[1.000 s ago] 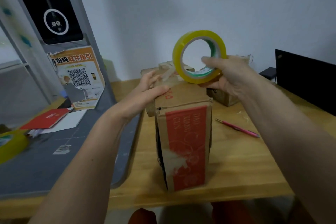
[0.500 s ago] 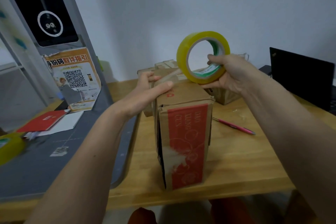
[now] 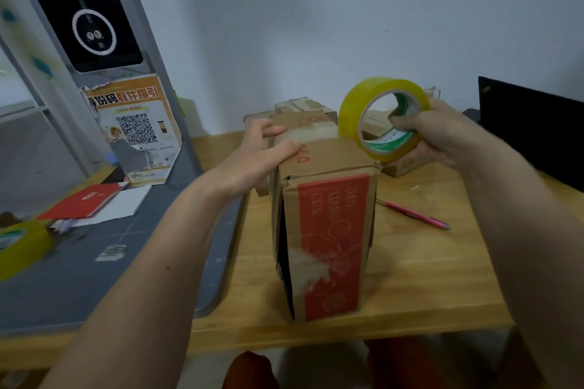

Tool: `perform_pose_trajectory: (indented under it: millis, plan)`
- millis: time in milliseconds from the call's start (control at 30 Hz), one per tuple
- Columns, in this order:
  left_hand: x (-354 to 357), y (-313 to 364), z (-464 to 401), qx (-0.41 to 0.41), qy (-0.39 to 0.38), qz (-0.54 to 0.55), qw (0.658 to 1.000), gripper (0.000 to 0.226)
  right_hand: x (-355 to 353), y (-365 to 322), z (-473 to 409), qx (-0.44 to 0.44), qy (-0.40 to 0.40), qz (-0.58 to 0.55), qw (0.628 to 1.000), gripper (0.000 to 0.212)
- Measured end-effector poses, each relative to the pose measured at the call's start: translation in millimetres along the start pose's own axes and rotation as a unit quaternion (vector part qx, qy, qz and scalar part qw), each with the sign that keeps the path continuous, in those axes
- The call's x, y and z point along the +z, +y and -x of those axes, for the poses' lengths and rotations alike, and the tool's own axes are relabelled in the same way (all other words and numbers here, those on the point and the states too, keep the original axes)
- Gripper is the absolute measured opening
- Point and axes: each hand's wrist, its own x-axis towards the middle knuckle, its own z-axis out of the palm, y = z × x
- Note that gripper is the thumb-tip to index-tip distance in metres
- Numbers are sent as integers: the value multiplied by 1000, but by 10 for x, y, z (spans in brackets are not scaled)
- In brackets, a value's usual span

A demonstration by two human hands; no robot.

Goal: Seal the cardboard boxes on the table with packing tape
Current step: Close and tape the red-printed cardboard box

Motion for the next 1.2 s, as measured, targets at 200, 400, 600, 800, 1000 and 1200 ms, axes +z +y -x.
perform_pose_trajectory:
  millis: [200,400,600,800,1000,1200]
  plan:
    - [141,-101,225,-109,-34,206,972,83,306,421,127,57,-25,-221,973,30]
    - [190,-173,400,-101,-86,447,885,36,437,87,209,19,-74,-216,973,29]
    - [678,-450,492,-142,-41,555,819,61,727,-29,297,-44,-83,-121,988,19]
    - [831,-736,591,-151,14,492,858,66,1025,434,322,-35,-65,-1,997,26]
    - [776,-856,715,-162,11,367,916,73,1374,757,443,-67,-64,118,989,18]
    - [802,-896,645,-206,44,391,896,76,1400,828,418,-98,-62,153,981,11]
